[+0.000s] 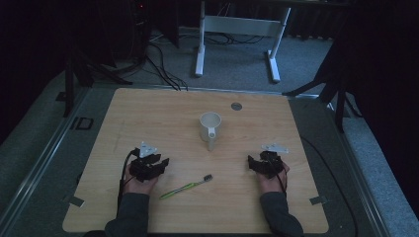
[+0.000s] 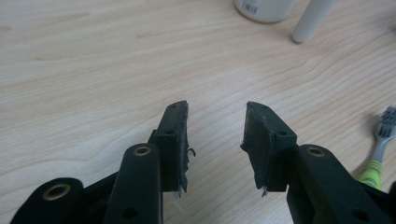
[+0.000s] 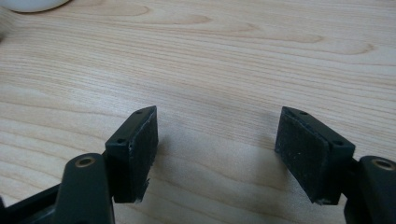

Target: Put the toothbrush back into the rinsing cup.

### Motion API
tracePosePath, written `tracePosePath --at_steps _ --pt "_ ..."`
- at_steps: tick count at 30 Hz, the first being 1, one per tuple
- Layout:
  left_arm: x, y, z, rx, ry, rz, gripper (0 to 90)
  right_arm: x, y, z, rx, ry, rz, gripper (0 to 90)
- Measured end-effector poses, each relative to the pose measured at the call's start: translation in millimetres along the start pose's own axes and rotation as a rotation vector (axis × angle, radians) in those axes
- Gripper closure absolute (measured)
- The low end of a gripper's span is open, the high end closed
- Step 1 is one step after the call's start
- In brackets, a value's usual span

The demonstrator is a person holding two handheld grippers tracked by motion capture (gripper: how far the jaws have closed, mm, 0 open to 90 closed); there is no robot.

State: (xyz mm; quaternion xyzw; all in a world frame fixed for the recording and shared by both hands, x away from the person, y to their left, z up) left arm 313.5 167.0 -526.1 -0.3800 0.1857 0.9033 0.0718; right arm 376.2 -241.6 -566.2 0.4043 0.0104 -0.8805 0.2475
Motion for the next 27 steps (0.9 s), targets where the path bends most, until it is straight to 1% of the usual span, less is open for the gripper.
tracePosePath --at_steps 3,4,5,6,7,10,12,14,15,16,17,19,22,23,24,27 --pt "-1.4 -3.5 5.8 0.038 0.009 0.021 61.4 0.0 0.2 -0.1 0.0 0.0 0.002 29.4" --pt "-2.2 -4.6 8.3 0.063 0.015 0.032 61.7 -0.1 0.2 -0.2 0.0 0.001 0.001 29.4" --pt "-2.2 -4.6 8.3 0.063 0.015 0.032 62.2 -0.1 0.2 -0.2 0.0 0.001 0.001 29.4" --pt "-3.4 -5.6 11.4 0.082 0.017 0.048 62.2 -0.2 0.1 -0.2 0.0 0.0 0.0 29.4" --pt "-3.6 -5.8 12.5 0.083 0.017 0.051 61.9 -0.2 0.0 -0.2 0.0 0.0 0.001 29.5" --pt "-3.9 -6.0 14.2 0.092 0.019 0.04 61.8 -0.2 0.0 -0.2 0.0 0.0 0.004 29.5" --pt "-3.6 -7.1 17.2 0.098 0.02 0.021 60.5 -0.2 -0.2 -0.2 -0.001 0.0 0.004 29.5" --pt "-3.7 -7.7 18.5 0.101 0.021 0.02 60.4 -0.2 -0.1 -0.2 -0.001 0.001 0.004 29.4" --pt "-3.8 -8.2 20.9 0.116 0.026 0.016 60.4 -0.2 -0.2 -0.2 -0.001 0.0 0.003 29.5" --pt "-3.8 -8.2 20.9 0.116 0.026 0.016 60.4 -0.2 -0.2 -0.2 -0.001 0.001 0.004 29.5" --pt "-4.0 -8.2 23.6 0.123 0.02 0.006 60.5 -0.2 -0.2 -0.2 -0.001 0.001 0.005 29.5" --pt "-4.1 -8.3 24.8 0.128 0.015 0.002 60.4 0.1 -0.6 0.3 -0.003 0.001 0.005 29.6" --pt "-6.6 -6.1 30.1 0.117 0.014 -0.017 60.5 0.4 -1.3 0.9 -0.001 0.001 0.008 29.7" --pt "-6.6 -6.1 30.1 0.117 0.014 -0.017 60.5 0.4 -1.3 0.9 -0.001 0.001 0.008 29.7" --pt "-8.9 -4.7 32.9 0.112 0.013 -0.035 60.3 0.4 -1.3 0.8 -0.002 0.001 0.002 29.7" --pt "-10.1 -3.6 34.4 0.114 0.011 -0.043 59.8 0.4 -1.3 0.8 -0.002 0.002 0.003 29.7"
Point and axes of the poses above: each handheld gripper's, and its own axes: z roughly backward along the jaws, x roughly out of its underside, y roughly to its right, the point moved 1 cm from there along -z, roughly forward along the jaws, and after that the axes turned 14 degrees about z, right-handed, at the moved point
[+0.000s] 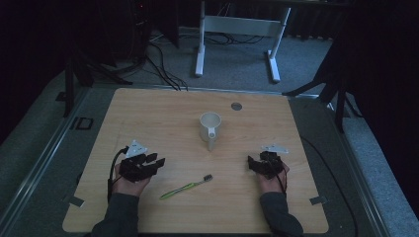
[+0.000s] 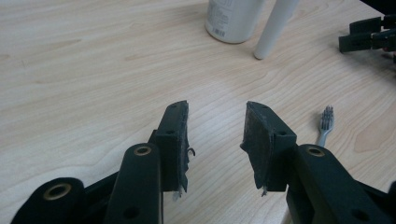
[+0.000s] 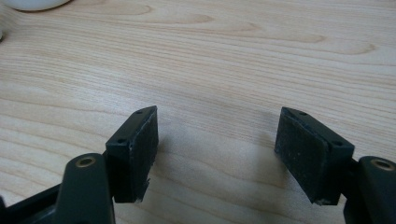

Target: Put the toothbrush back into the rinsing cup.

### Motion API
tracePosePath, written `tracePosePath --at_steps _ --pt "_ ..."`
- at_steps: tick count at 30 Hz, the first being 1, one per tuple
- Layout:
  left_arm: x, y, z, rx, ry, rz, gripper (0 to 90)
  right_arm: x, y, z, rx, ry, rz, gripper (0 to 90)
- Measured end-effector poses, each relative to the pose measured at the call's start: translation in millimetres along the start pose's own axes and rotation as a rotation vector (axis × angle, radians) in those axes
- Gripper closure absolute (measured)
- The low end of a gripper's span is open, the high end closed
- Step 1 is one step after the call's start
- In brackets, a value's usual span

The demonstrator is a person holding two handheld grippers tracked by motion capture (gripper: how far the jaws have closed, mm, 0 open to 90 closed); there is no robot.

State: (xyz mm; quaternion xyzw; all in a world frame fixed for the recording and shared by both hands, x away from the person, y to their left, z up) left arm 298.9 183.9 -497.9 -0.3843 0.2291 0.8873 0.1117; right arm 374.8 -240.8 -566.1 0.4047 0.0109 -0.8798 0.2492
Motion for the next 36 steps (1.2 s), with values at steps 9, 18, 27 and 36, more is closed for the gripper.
tracePosePath --at_steps 9,18,27,36 --pt "-10.6 9.1 10.0 0.0 -0.021 -0.082 59.1 0.1 0.0 0.0 -0.002 0.0 0.003 29.7" --pt "-20.3 17.7 17.9 0.015 -0.03 -0.132 58.4 0.0 0.0 0.0 -0.002 -0.001 0.002 29.7" --pt "-29.7 28.7 16.7 0.04 -0.063 -0.184 58.5 0.0 0.0 0.0 -0.003 -0.001 0.005 29.7" --pt "-40.3 34.8 16.7 0.046 -0.113 -0.212 59.3 -0.1 0.0 -0.1 -0.003 -0.001 0.005 29.7"
Point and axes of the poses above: each handheld gripper's, and its own axes: z roughly backward along the jaws, x roughly out of its underside, y roughly to its right, the point moved 1 cm from there along -z, roughly forward along the jaws, and after that the axes turned 14 degrees about z, right-handed, at the moved point
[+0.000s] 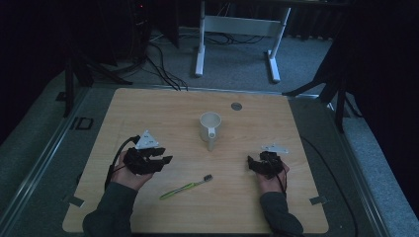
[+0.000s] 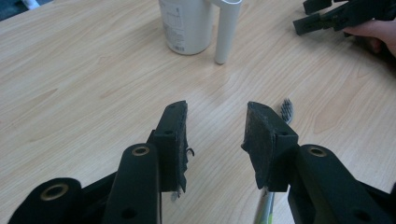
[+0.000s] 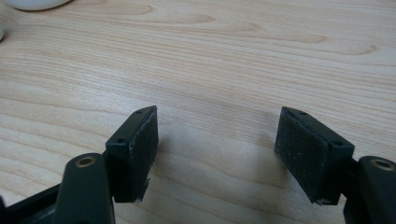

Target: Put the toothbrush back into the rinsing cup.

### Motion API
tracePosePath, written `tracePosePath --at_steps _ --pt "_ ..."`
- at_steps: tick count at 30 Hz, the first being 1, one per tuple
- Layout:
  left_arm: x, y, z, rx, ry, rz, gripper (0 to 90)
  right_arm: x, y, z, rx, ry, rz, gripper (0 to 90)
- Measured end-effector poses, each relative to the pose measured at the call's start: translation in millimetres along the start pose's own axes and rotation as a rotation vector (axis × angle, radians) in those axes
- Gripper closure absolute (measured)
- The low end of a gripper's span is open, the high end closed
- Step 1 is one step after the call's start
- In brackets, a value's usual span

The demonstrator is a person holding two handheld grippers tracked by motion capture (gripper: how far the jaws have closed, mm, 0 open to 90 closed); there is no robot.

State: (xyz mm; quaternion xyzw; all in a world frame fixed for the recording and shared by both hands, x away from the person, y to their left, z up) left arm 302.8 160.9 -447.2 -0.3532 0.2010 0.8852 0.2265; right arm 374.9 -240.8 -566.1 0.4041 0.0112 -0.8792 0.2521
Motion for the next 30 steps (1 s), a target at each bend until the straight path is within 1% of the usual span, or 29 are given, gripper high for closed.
tracePosePath --at_steps 4,6,7,9,14,16,18,19,23,30 --pt "-3.2 0.6 -1.0 0.0 -0.026 -0.01 59.4 0.0 -0.3 0.0 -0.002 0.001 0.002 29.7" --pt "-4.6 1.4 -1.2 0.007 -0.036 -0.016 59.6 0.0 -0.3 0.1 -0.002 0.001 0.002 29.7" --pt "-4.6 1.4 -1.2 0.007 -0.036 -0.016 59.6 0.0 -0.3 0.0 -0.002 0.001 0.003 29.6" --pt "-6.0 3.0 -1.7 0.008 -0.047 -0.029 59.6 0.0 -0.3 0.0 -0.002 0.001 0.003 29.6" --pt "-10.0 5.9 -3.6 0.01 -0.078 -0.041 59.7 0.0 -0.3 0.1 -0.001 0.001 0.002 29.6" --pt "-11.8 6.8 -4.2 0.003 -0.087 -0.048 59.7 0.0 -0.4 0.1 -0.001 0.0 0.002 29.7" --pt "-12.7 7.2 -4.5 0.003 -0.09 -0.046 59.6 0.0 -0.4 0.1 -0.001 0.0 0.002 29.7" --pt "-16.4 9.2 -5.5 -0.002 -0.089 -0.047 59.6 -0.1 -0.4 0.0 -0.001 0.001 0.002 29.7" --pt "-22.3 11.9 -8.0 -0.012 -0.102 -0.061 59.6 -0.1 -0.4 0.0 -0.001 0.0 0.002 29.7" --pt "-29.5 16.5 -10.3 -0.014 -0.117 -0.082 60.1 0.0 -0.3 0.0 -0.001 0.001 0.003 29.7"
Point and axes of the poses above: each handheld gripper's, and its own axes: z roughly backward along the jaws, x roughly out of its underside, y roughly to its right, the point moved 1 cm from there along -z, roughly forward along the jaws, and after that the axes turned 14 degrees about z, right-handed, at the moved point
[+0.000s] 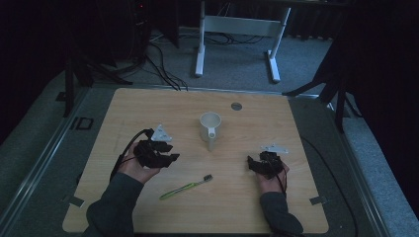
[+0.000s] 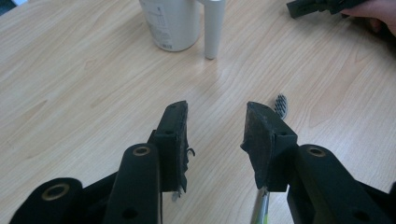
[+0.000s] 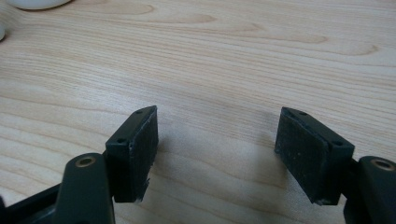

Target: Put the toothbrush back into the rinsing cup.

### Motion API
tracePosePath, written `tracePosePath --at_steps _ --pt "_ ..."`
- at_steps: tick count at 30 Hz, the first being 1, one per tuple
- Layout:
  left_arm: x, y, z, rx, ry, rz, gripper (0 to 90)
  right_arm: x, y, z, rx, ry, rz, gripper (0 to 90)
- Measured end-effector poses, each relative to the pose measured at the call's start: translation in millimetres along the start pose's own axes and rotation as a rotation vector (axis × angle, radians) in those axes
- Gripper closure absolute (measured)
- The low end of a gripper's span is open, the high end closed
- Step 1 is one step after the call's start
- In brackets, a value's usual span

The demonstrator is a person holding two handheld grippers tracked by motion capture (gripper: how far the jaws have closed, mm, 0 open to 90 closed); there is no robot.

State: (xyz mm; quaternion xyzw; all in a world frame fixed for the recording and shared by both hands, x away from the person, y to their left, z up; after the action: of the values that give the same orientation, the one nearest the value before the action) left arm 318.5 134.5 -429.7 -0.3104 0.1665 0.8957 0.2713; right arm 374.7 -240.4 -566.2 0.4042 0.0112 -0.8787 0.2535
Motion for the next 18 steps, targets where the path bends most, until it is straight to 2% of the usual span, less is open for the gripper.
tracePosePath --at_steps 8,18 --pt "-2.7 4.3 -4.5 0.0 -0.044 -0.038 60.1 0.0 0.3 -0.1 -0.001 0.0 0.0 29.6" --pt "-2.4 8.5 -12.7 0.001 -0.082 -0.048 61.9 0.0 0.3 0.0 -0.002 -0.001 -0.002 29.6"
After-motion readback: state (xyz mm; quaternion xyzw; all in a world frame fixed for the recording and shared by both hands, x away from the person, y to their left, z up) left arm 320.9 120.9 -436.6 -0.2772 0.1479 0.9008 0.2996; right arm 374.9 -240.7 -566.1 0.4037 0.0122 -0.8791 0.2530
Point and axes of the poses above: each handheld gripper's, and its own axes: z roughly backward along the jaws, x roughly out of its underside, y roughly to its right, the point moved 1 cm from there along -z, roughly forward along the jaws, and after that the axes turned 14 degrees about z, right-handed, at the moved point
